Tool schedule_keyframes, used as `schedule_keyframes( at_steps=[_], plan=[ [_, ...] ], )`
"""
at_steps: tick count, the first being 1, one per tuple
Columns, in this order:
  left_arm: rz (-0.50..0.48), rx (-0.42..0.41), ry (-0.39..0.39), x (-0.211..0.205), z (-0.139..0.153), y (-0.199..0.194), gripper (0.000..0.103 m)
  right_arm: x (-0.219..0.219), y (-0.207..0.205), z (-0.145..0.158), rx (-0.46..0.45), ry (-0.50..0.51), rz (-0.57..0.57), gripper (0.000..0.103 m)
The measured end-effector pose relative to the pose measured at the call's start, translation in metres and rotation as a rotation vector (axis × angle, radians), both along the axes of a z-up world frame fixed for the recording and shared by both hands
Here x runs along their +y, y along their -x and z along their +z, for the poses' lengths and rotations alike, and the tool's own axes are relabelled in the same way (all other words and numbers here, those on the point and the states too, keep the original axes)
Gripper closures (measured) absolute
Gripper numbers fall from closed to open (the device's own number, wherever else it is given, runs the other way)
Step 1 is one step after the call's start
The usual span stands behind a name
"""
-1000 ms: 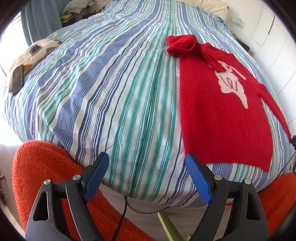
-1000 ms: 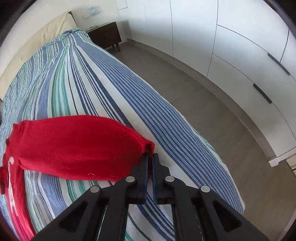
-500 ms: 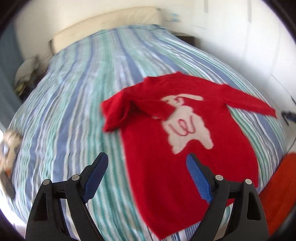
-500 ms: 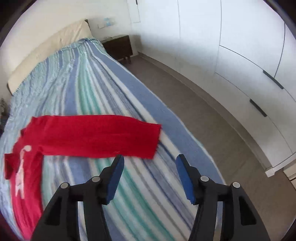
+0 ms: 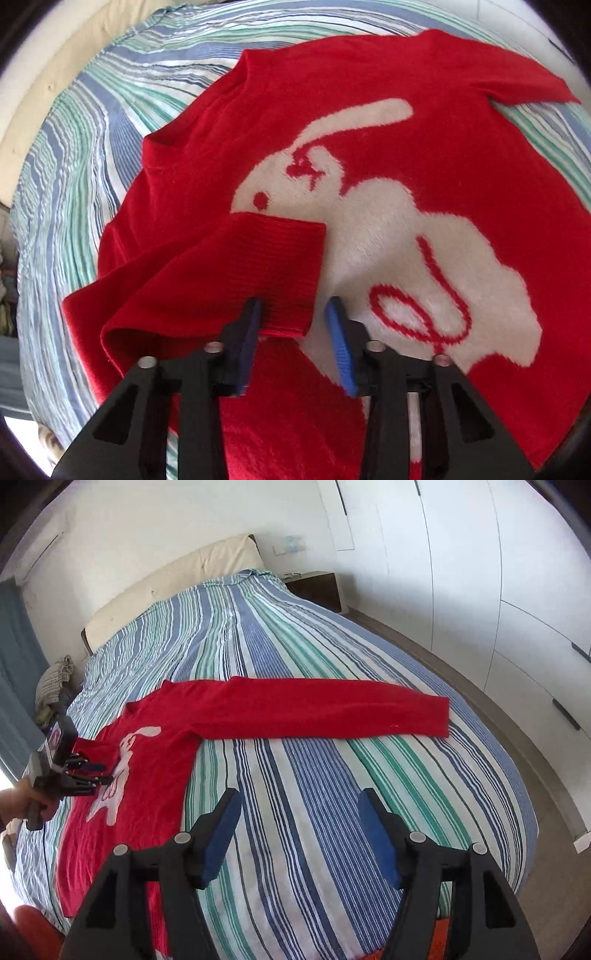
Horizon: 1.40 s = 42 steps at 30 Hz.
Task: Fold small clothes
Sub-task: 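Grasp the red sleeve cuff with the left tool, then lay the sleeve straight across the sweater and open the left tool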
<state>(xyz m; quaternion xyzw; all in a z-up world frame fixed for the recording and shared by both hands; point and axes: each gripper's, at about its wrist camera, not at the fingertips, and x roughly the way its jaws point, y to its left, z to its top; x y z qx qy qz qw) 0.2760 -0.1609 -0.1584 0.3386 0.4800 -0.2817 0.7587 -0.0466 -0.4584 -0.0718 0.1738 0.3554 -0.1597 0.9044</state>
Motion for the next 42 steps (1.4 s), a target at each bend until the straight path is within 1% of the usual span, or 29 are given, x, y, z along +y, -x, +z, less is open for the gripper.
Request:
schedule_keyframes(
  at_steps=[1, 2, 3, 5, 6, 8, 9, 10, 11, 12, 13, 15, 16, 18, 20, 21, 24, 25, 31, 38, 42],
  plan=[
    [0.056, 0.004, 0.026, 0.005, 0.004, -0.006, 0.096, 0.001, 0.001, -0.001, 0.003, -0.001, 0.004, 0.037],
    [0.107, 0.010, 0.084, 0.014, 0.011, -0.009, 0.097, 0.001, 0.000, -0.001, 0.003, -0.001, 0.004, 0.037],
    [0.160, -0.001, 0.152, 0.027, 0.023, -0.012, 0.098, -0.001, 0.001, -0.001, 0.000, -0.002, 0.003, 0.037],
    [0.294, -0.038, 0.283, 0.068, 0.053, -0.017, 0.098, -0.001, 0.002, 0.000, -0.009, -0.002, 0.000, 0.037],
    [0.380, -0.047, 0.360, 0.098, 0.069, -0.020, 0.098, -0.001, 0.003, 0.001, -0.016, -0.001, -0.001, 0.038],
    [0.597, -0.079, 0.496, 0.172, 0.098, -0.022, 0.098, 0.000, 0.007, 0.003, -0.035, 0.009, -0.005, 0.037],
    [0.720, -0.092, 0.553, 0.214, 0.107, -0.022, 0.098, 0.000, 0.007, 0.004, -0.039, 0.013, -0.006, 0.038],
    [0.834, -0.105, 0.589, 0.252, 0.111, -0.022, 0.098, -0.001, 0.006, 0.004, -0.041, 0.013, -0.006, 0.037],
    [0.943, -0.128, 0.595, 0.288, 0.112, -0.019, 0.098, -0.001, 0.006, 0.004, -0.042, 0.013, -0.008, 0.037],
    [1.038, -0.162, 0.567, 0.322, 0.109, -0.013, 0.099, -0.001, 0.006, 0.003, -0.041, 0.011, -0.009, 0.037],
    [1.109, -0.188, 0.526, 0.348, 0.104, -0.008, 0.099, -0.002, 0.005, 0.003, -0.040, 0.010, -0.011, 0.037],
    [1.214, -0.203, 0.457, 0.390, 0.087, 0.004, 0.099, -0.001, 0.004, 0.002, -0.037, 0.011, -0.009, 0.038],
    [1.249, -0.201, 0.428, 0.404, 0.077, 0.010, 0.099, 0.000, 0.003, 0.001, -0.034, 0.016, -0.007, 0.037],
    [1.292, -0.183, 0.385, 0.419, 0.057, 0.022, 0.099, 0.002, 0.002, 0.001, -0.028, 0.032, 0.000, 0.038],
    [1.324, -0.156, 0.371, 0.428, 0.040, 0.029, 0.100, 0.005, 0.001, 0.001, -0.019, 0.046, 0.006, 0.038],
    [1.340, -0.145, 0.373, 0.432, 0.036, 0.031, 0.100, 0.006, 0.000, 0.001, -0.016, 0.050, 0.006, 0.038],
    [1.389, -0.134, 0.417, 0.441, 0.029, 0.042, 0.100, 0.006, 0.000, -0.001, -0.009, 0.054, -0.004, 0.038],
    [1.396, -0.136, 0.420, 0.443, 0.029, 0.047, 0.100, 0.005, 0.001, -0.001, -0.009, 0.052, -0.009, 0.038],
    [1.405, -0.118, 0.357, 0.449, 0.013, 0.043, 0.100, 0.002, 0.001, -0.002, -0.005, 0.043, -0.024, 0.038],
    [1.440, -0.099, 0.333, 0.456, 0.000, 0.037, 0.100, 0.000, 0.003, -0.002, -0.006, 0.046, -0.031, 0.038],
    [1.469, -0.091, 0.308, 0.468, -0.008, 0.038, 0.103, 0.001, 0.002, -0.002, -0.002, 0.052, -0.032, 0.038]
  ],
)
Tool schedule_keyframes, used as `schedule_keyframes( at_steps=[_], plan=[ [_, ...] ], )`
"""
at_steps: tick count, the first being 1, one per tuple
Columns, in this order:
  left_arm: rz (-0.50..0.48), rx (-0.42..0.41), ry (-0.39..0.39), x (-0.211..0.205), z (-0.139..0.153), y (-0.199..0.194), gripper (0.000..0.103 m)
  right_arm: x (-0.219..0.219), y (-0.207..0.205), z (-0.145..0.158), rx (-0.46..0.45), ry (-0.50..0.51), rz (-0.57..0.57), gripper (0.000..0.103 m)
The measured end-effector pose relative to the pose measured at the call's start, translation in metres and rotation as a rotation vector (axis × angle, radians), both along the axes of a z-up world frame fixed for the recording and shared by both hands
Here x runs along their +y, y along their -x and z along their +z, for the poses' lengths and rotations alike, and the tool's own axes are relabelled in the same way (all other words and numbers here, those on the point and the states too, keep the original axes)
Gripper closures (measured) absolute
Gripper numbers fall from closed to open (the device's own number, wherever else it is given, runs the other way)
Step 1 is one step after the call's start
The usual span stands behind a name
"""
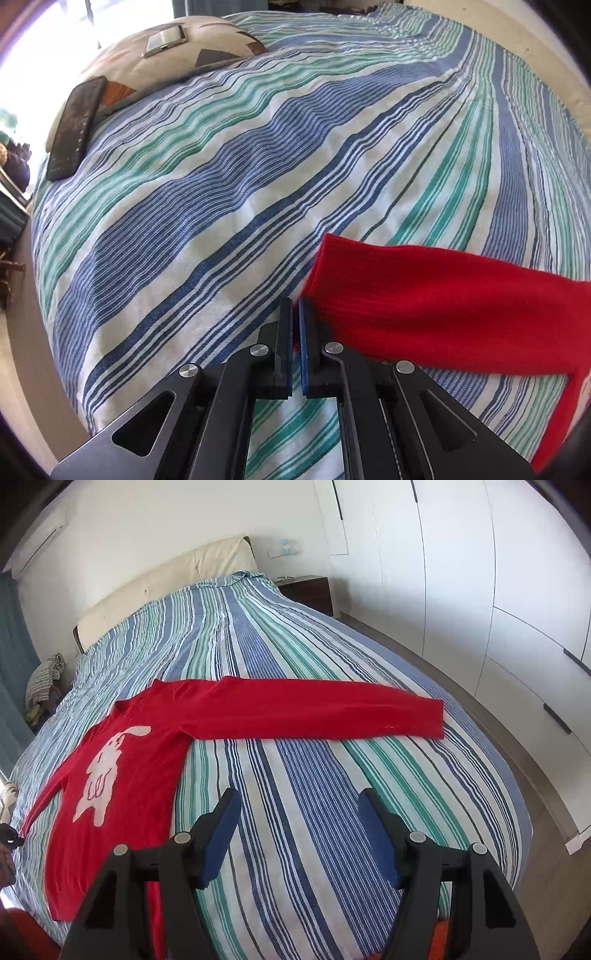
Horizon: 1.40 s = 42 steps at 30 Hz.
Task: Fold small clothes
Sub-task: 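Lay the sleeve straight across the sweater and open the left tool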
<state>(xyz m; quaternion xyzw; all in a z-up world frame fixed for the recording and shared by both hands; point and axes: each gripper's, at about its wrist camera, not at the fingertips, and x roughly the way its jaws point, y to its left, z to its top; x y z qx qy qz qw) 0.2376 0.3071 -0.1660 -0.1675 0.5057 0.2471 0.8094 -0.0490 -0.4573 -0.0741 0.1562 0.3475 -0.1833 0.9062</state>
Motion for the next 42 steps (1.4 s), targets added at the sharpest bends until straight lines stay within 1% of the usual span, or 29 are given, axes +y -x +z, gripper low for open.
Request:
schedule_keyframes(
  at_steps=[1, 3, 5, 7, 8, 10, 12, 14, 16, 17, 20, 21, 22, 23, 24, 26, 28, 30, 32, 36, 38, 41, 42],
  plan=[
    [0.020, 0.015, -0.011, 0.005, -0.003, 0.002, 0.103, 0.001, 0.000, 0.000, 0.001, 0.006, 0.003, 0.038],
    [0.025, 0.002, 0.043, 0.016, -0.009, 0.006, 0.103, 0.004, -0.001, 0.000, 0.006, 0.019, 0.009, 0.038],
    [0.007, -0.049, 0.095, 0.022, -0.004, 0.014, 0.103, 0.006, -0.002, 0.000, 0.011, 0.027, 0.015, 0.038],
    [0.004, -0.109, 0.186, 0.028, 0.002, 0.026, 0.103, 0.008, -0.004, 0.000, 0.016, 0.033, 0.017, 0.037],
    [0.009, -0.132, 0.220, 0.031, 0.005, 0.031, 0.102, 0.008, -0.004, 0.000, 0.017, 0.035, 0.016, 0.037],
    [0.009, -0.179, 0.263, 0.036, 0.012, 0.043, 0.097, 0.008, -0.004, 0.000, 0.018, 0.037, 0.012, 0.037],
    [-0.013, -0.209, 0.301, 0.038, 0.016, 0.048, 0.078, 0.008, -0.004, 0.000, 0.019, 0.037, 0.012, 0.038],
    [-0.053, -0.223, 0.338, 0.033, 0.017, 0.047, 0.073, 0.007, -0.004, 0.000, 0.018, 0.038, 0.012, 0.037],
    [-0.096, -0.225, 0.349, 0.023, 0.018, 0.038, 0.073, 0.008, -0.004, -0.001, 0.020, 0.037, 0.012, 0.037],
    [-0.120, -0.224, 0.348, 0.016, 0.018, 0.032, 0.068, 0.008, -0.004, -0.001, 0.021, 0.038, 0.011, 0.037],
    [-0.166, -0.192, 0.301, -0.004, 0.013, 0.014, 0.047, 0.008, -0.003, 0.000, 0.022, 0.046, 0.012, 0.037],
    [-0.166, -0.176, 0.279, -0.008, 0.009, 0.010, 0.049, 0.009, -0.003, 0.000, 0.023, 0.048, 0.012, 0.037],
    [-0.160, -0.155, 0.258, -0.011, 0.005, 0.006, 0.058, 0.009, -0.002, 0.001, 0.023, 0.051, 0.011, 0.037],
    [-0.157, -0.131, 0.244, -0.013, -0.001, 0.003, 0.096, 0.009, -0.002, 0.001, 0.024, 0.054, 0.010, 0.038],
    [-0.161, -0.114, 0.242, -0.015, -0.005, 0.002, 0.097, 0.009, -0.002, 0.001, 0.024, 0.055, 0.009, 0.037],
    [-0.175, -0.109, 0.162, -0.024, -0.004, 0.002, 0.098, 0.008, -0.002, 0.001, 0.026, 0.056, 0.005, 0.037],
    [-0.183, -0.081, 0.078, -0.033, -0.002, 0.002, 0.098, 0.007, -0.003, 0.000, 0.030, 0.056, 0.001, 0.037],
    [-0.161, -0.059, 0.036, -0.035, -0.001, 0.001, 0.098, 0.007, -0.005, -0.001, 0.038, 0.059, 0.000, 0.037],
    [-0.153, -0.058, 0.047, -0.032, -0.004, 0.000, 0.098, 0.009, -0.006, -0.001, 0.043, 0.065, 0.004, 0.037],
    [-0.178, -0.038, 0.019, -0.036, -0.011, -0.001, 0.098, 0.011, -0.006, -0.001, 0.041, 0.075, 0.008, 0.037],
    [-0.167, -0.043, 0.028, -0.035, -0.011, -0.001, 0.097, 0.011, -0.006, 0.000, 0.042, 0.071, 0.005, 0.037],
    [-0.150, -0.069, 0.049, -0.031, -0.009, 0.004, 0.087, 0.010, -0.003, 0.001, 0.031, 0.064, -0.001, 0.037],
    [-0.148, -0.077, 0.050, -0.030, -0.007, 0.006, 0.079, 0.009, -0.002, 0.002, 0.027, 0.062, -0.004, 0.037]
  ],
)
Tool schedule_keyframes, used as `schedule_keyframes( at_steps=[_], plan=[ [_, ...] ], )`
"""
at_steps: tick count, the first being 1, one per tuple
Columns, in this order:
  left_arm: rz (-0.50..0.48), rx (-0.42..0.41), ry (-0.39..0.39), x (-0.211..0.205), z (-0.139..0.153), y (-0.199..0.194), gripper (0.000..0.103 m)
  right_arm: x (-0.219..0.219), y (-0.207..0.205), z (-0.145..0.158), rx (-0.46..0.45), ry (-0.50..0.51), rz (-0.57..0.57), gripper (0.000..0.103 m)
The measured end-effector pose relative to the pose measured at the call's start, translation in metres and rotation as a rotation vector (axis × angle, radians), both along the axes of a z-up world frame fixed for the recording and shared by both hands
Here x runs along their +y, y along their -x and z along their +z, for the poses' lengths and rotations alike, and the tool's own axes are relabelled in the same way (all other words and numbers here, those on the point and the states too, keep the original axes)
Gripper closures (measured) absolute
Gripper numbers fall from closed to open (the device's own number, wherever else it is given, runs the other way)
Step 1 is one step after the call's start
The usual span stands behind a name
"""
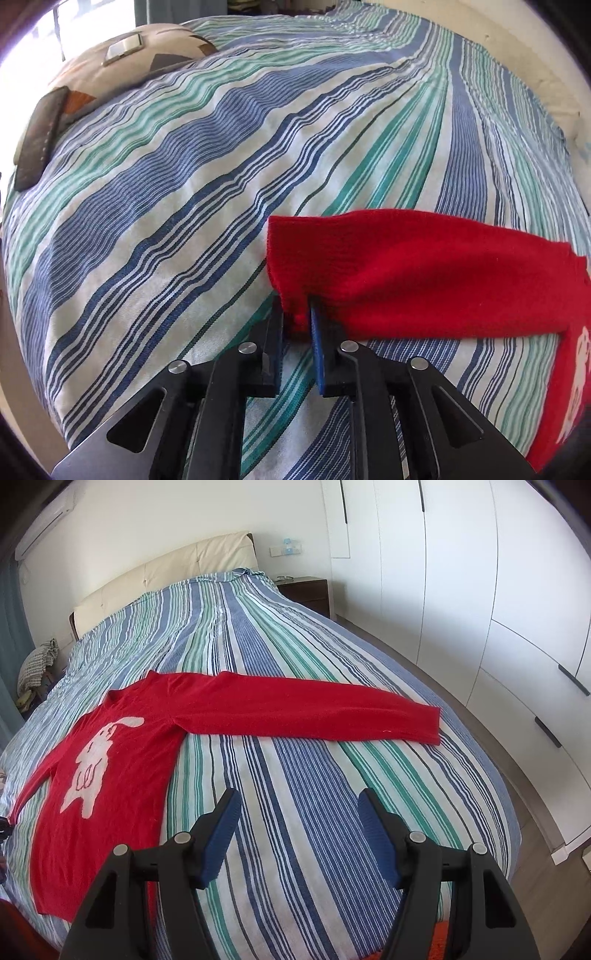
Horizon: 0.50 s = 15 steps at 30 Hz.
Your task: Fold small clothes
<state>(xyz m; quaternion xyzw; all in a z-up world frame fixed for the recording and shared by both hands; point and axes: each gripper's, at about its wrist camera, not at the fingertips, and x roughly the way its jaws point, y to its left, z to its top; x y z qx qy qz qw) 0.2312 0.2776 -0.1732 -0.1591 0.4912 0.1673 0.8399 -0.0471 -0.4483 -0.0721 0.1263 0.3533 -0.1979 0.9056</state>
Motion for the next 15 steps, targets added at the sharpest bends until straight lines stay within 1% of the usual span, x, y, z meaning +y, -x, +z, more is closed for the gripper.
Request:
schedule_keyframes(
  at_steps=[1, 2, 3, 4, 9, 12, 15],
  plan=[
    [0.008, -0.004, -0.008, 0.001, 0.003, 0.004, 0.071, -0.001, 0.001, 0.000, -0.004, -0.003, -0.004, 0.037],
    [0.019, -0.008, -0.018, 0.003, 0.007, 0.008, 0.051, -0.002, 0.002, 0.001, -0.006, -0.006, -0.008, 0.037],
    [0.032, -0.016, -0.027, 0.005, 0.011, 0.014, 0.034, -0.004, 0.003, 0.001, -0.008, -0.011, -0.014, 0.034],
    [0.041, -0.031, -0.031, 0.007, 0.016, 0.021, 0.030, -0.005, 0.004, 0.001, -0.012, -0.013, -0.021, 0.031],
    [0.029, -0.084, -0.026, 0.004, 0.040, 0.050, 0.029, -0.007, 0.007, 0.003, -0.028, -0.016, -0.040, 0.030],
    [-0.021, -0.132, -0.020, -0.015, 0.057, 0.071, 0.026, -0.007, 0.007, 0.003, -0.029, -0.009, -0.041, 0.030],
    [-0.105, -0.183, -0.008, -0.049, 0.072, 0.089, 0.022, -0.006, 0.007, 0.004, -0.029, 0.000, -0.038, 0.030]
  ],
)
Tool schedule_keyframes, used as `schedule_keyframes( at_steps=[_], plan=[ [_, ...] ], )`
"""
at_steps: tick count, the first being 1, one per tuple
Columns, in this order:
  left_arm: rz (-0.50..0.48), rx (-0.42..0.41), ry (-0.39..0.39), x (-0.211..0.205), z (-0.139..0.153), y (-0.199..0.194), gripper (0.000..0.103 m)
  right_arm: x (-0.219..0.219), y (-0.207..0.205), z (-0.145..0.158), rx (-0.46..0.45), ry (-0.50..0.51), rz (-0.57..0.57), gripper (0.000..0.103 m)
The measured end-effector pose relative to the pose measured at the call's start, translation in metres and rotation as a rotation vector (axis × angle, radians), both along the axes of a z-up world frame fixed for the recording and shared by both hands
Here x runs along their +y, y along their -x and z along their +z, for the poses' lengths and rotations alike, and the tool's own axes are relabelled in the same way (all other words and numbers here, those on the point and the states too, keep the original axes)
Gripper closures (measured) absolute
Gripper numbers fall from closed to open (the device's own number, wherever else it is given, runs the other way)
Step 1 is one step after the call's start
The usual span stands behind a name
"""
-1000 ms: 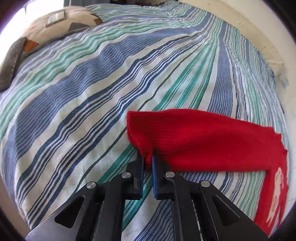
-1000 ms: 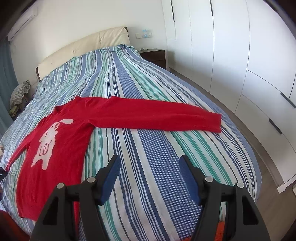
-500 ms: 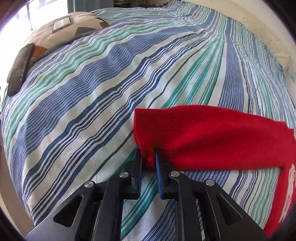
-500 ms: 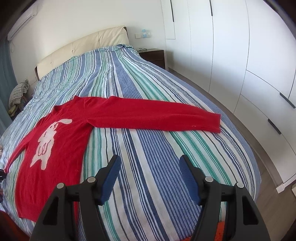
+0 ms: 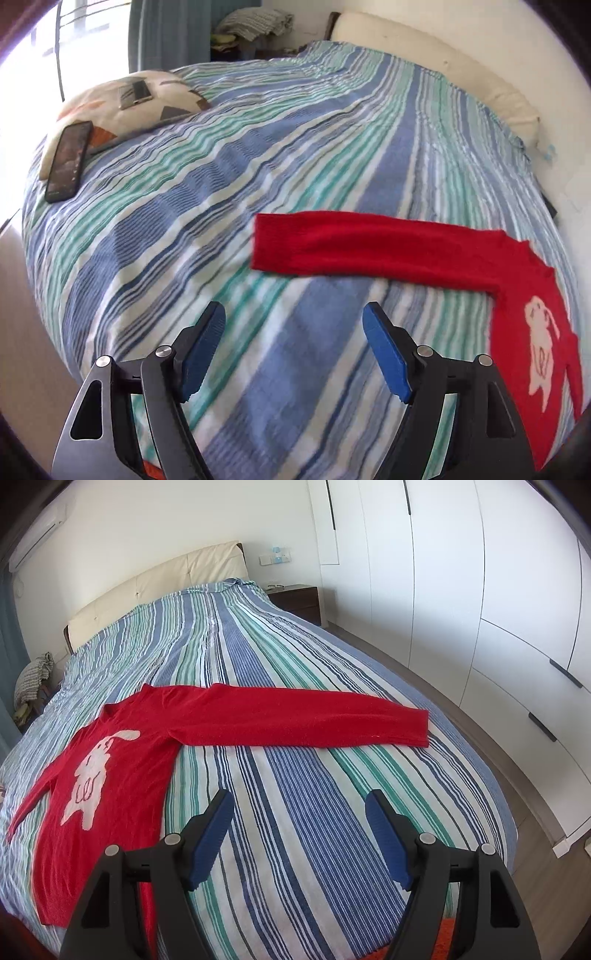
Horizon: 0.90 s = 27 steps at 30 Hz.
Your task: Fold small clothes
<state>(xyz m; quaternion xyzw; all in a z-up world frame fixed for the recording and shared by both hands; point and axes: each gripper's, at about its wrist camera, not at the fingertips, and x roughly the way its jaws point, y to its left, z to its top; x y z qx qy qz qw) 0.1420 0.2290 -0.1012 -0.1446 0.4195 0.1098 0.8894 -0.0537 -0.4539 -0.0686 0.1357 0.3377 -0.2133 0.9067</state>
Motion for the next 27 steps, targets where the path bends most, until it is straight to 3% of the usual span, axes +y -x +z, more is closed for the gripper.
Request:
schedule_keyframes(
  at_steps=[5, 11, 17, 27],
  plan=[
    [-0.148, -0.039, 0.022, -0.063, 0.005, 0.020, 0.014, 0.004, -0.001, 0.001, 0.001, 0.025, 0.006, 0.030],
    [-0.285, 0.014, 0.005, -0.124, -0.031, 0.028, 0.014, 0.006, 0.000, 0.001, 0.004, 0.042, 0.011, 0.030],
    [-0.331, 0.106, -0.041, -0.139, -0.072, 0.032, 0.014, 0.004, 0.002, 0.001, 0.001, 0.034, 0.003, 0.030],
    [-0.326, 0.114, -0.049, -0.134, -0.079, 0.030, 0.004, 0.001, 0.002, -0.001, 0.004, 0.029, 0.002, 0.030]
  ],
)
